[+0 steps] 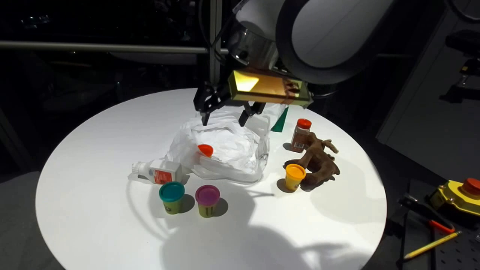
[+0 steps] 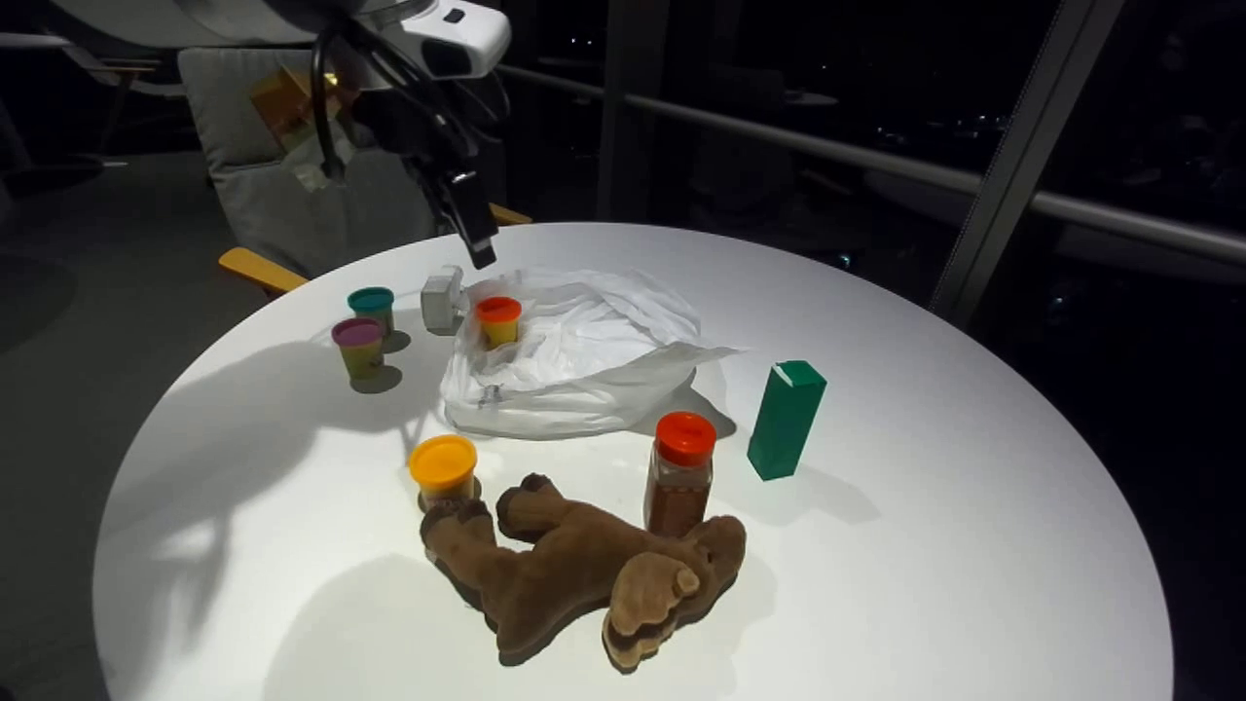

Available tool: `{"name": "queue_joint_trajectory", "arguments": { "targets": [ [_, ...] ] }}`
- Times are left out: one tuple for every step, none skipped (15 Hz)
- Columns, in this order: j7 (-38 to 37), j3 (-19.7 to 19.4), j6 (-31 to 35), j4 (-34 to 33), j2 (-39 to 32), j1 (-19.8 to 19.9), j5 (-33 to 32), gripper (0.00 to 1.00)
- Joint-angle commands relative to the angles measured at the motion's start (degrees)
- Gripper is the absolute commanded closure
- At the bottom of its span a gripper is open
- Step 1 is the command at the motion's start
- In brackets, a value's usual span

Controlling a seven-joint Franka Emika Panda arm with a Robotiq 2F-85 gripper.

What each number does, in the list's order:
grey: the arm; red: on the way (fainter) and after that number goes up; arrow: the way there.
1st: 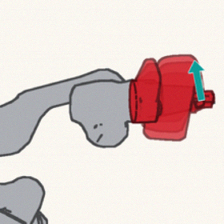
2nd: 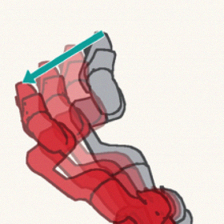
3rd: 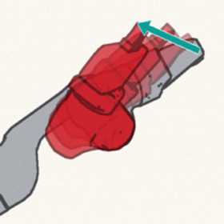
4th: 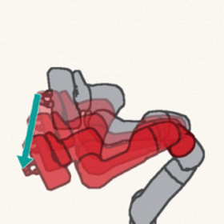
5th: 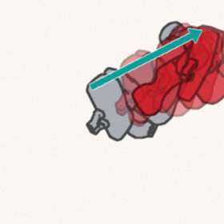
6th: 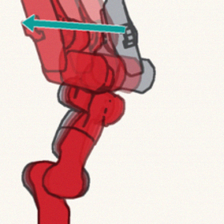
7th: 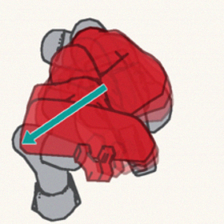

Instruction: Remove the objects from the plastic and put them on the table

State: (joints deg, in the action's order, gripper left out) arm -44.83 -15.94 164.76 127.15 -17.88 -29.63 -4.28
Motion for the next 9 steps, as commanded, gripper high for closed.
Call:
{"name": "queue_joint_trajectory", "arguments": {
  "targets": [
    [-3.0, 1.6, -3.7, -3.1, -0.6, 6.8, -0.3, 0.00],
    [-2.1, 2.9, -4.3, -4.1, -1.5, 9.3, 1.4, 0.00],
    [-2.0, 3.8, -4.5, -5.3, -2.7, 11.2, 2.7, 0.00],
    [-2.0, 4.6, -4.7, -6.5, -4.0, 12.9, 3.7, 0.00],
    [-2.1, 5.3, -5.0, -7.8, -5.3, 14.3, 4.7, 0.00],
    [-1.4, 6.8, -5.5, -9.3, -6.6, 15.8, 6.3, 0.00],
    [-0.8, 8.0, -5.8, -10.7, -8.1, 17.1, 7.7, 0.00],
    [-0.1, 9.5, -6.6, -12.3, -9.6, 18.0, 9.0, 0.00],
    [0.0, 10.4, -7.3, -13.8, -11.2, 18.5, 9.7, 0.00]
  ]
}}
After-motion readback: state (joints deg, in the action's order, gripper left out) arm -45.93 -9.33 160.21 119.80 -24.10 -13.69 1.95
